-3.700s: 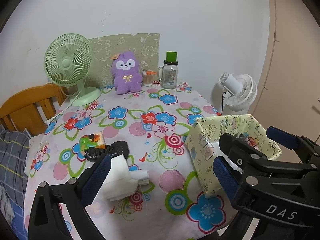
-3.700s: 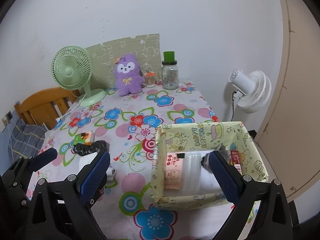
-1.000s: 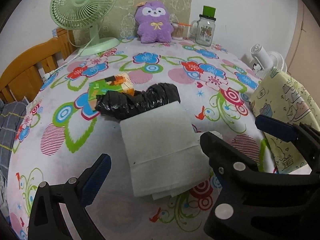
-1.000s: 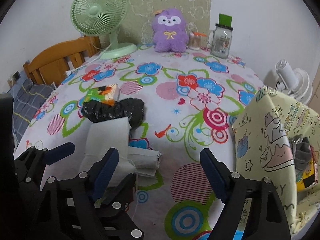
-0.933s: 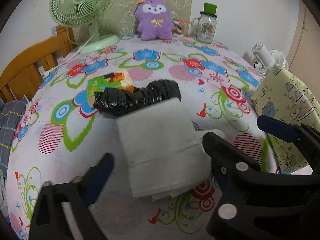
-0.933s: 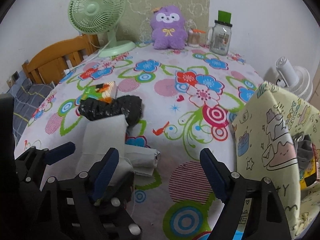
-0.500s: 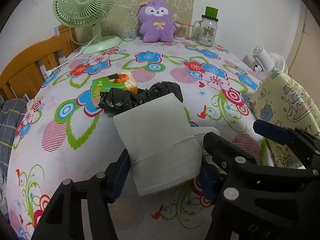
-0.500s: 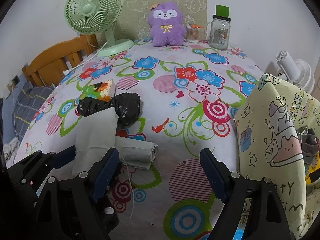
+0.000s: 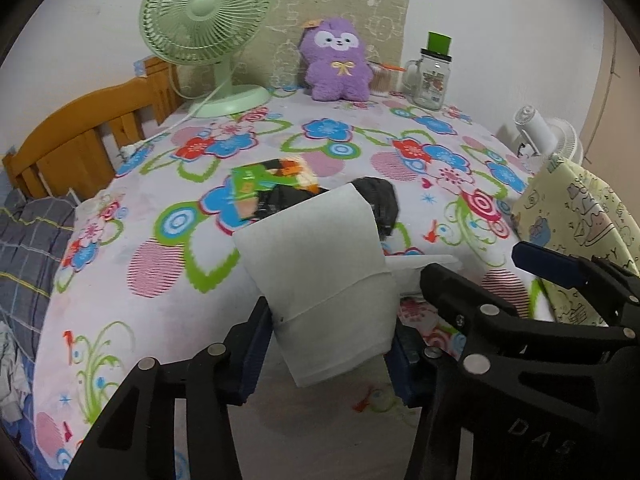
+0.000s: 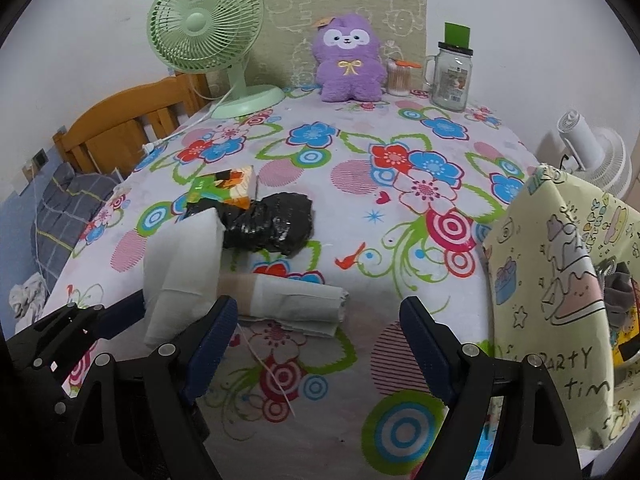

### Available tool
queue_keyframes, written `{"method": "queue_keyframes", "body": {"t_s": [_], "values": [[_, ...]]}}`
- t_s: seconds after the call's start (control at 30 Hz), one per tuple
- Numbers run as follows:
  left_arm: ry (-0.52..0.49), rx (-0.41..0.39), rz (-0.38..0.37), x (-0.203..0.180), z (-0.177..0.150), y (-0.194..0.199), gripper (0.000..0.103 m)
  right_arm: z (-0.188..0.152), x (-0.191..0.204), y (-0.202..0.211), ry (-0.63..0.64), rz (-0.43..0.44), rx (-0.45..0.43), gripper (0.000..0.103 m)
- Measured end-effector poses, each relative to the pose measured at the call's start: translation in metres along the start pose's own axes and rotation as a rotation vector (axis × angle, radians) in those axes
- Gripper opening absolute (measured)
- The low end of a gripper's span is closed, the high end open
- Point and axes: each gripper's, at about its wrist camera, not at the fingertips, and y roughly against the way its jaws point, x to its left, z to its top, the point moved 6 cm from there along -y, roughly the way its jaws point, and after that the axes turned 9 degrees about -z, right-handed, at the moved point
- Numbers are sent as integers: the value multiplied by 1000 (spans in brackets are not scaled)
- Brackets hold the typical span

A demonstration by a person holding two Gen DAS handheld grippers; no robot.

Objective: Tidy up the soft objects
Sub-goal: 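Close the left gripper on the white pad pack while the right gripper grasps the white roll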

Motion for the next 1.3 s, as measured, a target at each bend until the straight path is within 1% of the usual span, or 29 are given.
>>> {"method": "queue_keyframes", "body": {"t_s": [0.1, 0.33, 0.57, 0.77, 0.87, 0.93, 0.97, 1.03, 1.07, 1.17, 1.3], "values": [[0, 0, 23, 9, -1, 2, 54, 0, 7, -3, 7, 7, 6, 86], [16, 11, 38, 22, -4, -4, 54, 1, 18, -15, 17, 22, 28, 86], [-13, 26, 55, 21, -5, -13, 54, 1, 26, -32, 25, 31, 63, 86], [-13, 36, 60, 22, -7, -20, 54, -1, 27, -45, 25, 21, 85, 85], [-16, 34, 61, 21, -8, -20, 54, -2, 26, -46, 22, 18, 83, 74], [-17, 31, 64, 21, -8, -19, 54, -2, 27, -45, 28, 19, 76, 70], [-18, 30, 66, 21, -8, -19, 54, -2, 26, -45, 26, 17, 75, 64], [-21, 30, 69, 20, -8, -18, 54, -3, 26, -44, 24, 22, 70, 60], [-25, 28, 74, 20, -8, -18, 54, -3, 25, -43, 23, 24, 69, 55], [-37, 23, 89, 17, -8, -18, 54, -4, 23, -42, 22, 18, 64, 52], [-34, 25, 75, 15, -9, -17, 53, -6, 22, -38, 26, 8, 58, 50]]}}
